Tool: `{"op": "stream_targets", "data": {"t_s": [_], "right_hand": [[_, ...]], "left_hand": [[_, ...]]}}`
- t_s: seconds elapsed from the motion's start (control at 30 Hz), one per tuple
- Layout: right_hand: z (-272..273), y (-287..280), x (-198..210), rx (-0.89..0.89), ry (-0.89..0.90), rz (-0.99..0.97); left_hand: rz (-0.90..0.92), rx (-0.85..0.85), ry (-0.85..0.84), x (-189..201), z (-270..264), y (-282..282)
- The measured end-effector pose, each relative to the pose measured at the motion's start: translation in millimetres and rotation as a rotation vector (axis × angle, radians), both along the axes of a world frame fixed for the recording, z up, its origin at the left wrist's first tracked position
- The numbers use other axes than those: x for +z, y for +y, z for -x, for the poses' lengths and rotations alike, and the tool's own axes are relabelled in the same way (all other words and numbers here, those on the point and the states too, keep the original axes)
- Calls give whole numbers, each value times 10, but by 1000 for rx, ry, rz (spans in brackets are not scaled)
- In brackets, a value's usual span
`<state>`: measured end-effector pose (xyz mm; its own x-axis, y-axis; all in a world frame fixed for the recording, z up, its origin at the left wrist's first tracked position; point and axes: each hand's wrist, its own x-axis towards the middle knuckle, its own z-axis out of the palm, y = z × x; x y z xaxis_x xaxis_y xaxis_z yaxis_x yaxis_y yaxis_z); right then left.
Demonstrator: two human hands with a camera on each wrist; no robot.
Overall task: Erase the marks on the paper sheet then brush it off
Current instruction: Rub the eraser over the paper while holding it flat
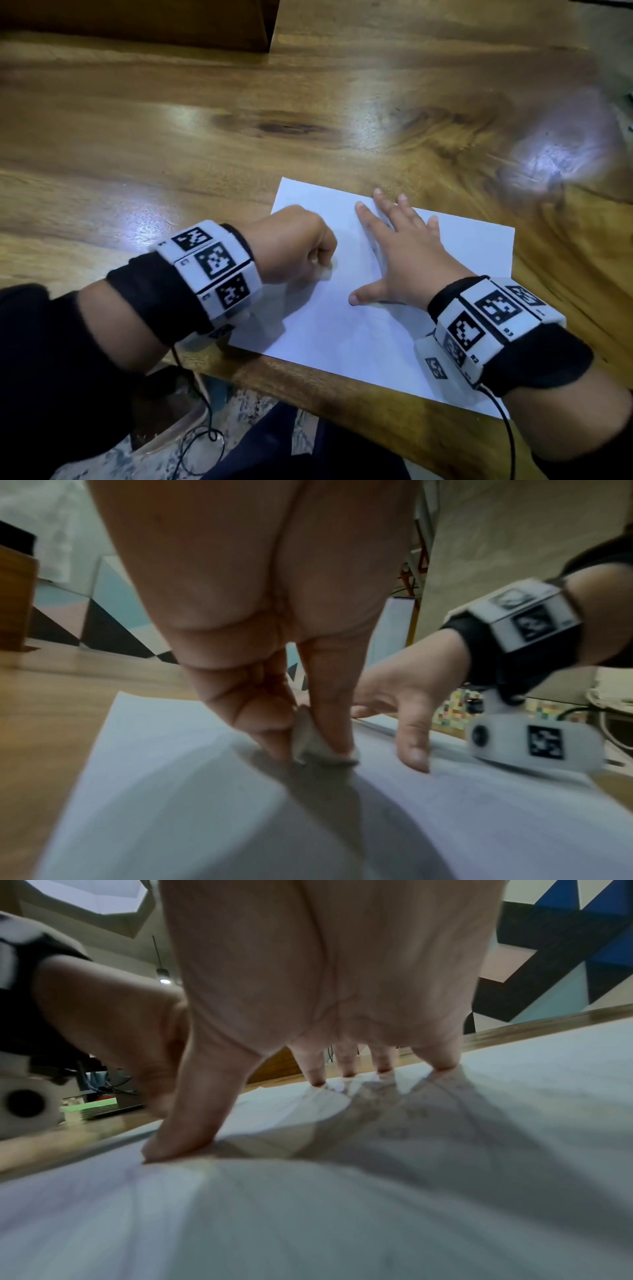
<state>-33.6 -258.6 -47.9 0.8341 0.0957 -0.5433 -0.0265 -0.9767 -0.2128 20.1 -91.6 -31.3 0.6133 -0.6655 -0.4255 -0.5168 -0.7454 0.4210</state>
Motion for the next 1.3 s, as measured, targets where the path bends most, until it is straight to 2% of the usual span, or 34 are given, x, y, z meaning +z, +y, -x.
{"op": "stream_targets", "data": {"t_s": [0.1, 0.17, 0.23, 0.3, 0.4, 0.47, 0.6, 0.67, 0.73, 0.83, 0.93, 1.07, 1.1, 1.13, 1.23, 1.3], "right_hand": [[4, 7, 6, 11, 4, 16], [9, 8, 5, 13, 6, 22], [15, 12, 0, 16, 8, 26], [15, 18, -5, 20, 8, 31], [14, 20, -3, 23, 10, 38], [16, 25, 4, 24, 17, 30], [17, 29, 20, 46, 42, 37], [20, 41, 20, 53, 52, 47], [29, 68, 16, 62, 63, 67], [31, 94, 1, 70, 68, 86], [31, 93, 11, 81, 85, 99], [37, 86, 25, 83, 90, 102], [39, 87, 28, 85, 89, 102], [38, 89, 28, 85, 86, 100], [39, 92, 14, 79, 82, 91], [38, 91, 6, 79, 85, 88]], "left_hand": [[44, 96, 38, 5, -25, 63], [118, 222, -66, 1, -141, -3], [135, 270, -153, -5, -203, -81], [103, 202, -145, -10, -176, -92], [-9, 12, -24, -2, -37, 24], [-41, 7, 38, 14, -1, 118], [173, 371, 67, 73, -135, 292], [240, 487, 73, 86, -163, 351], [210, 455, 48, 74, -119, 333], [130, 318, -78, 33, -21, 255], [143, 229, -140, -17, 94, 333], [7, 98, 107, -9, 280, 496], [-3, 100, 113, 0, 260, 485], [21, 129, 75, 5, 204, 449], [111, 262, -181, 12, 51, 271], [166, 247, -250, -36, 103, 252]]}}
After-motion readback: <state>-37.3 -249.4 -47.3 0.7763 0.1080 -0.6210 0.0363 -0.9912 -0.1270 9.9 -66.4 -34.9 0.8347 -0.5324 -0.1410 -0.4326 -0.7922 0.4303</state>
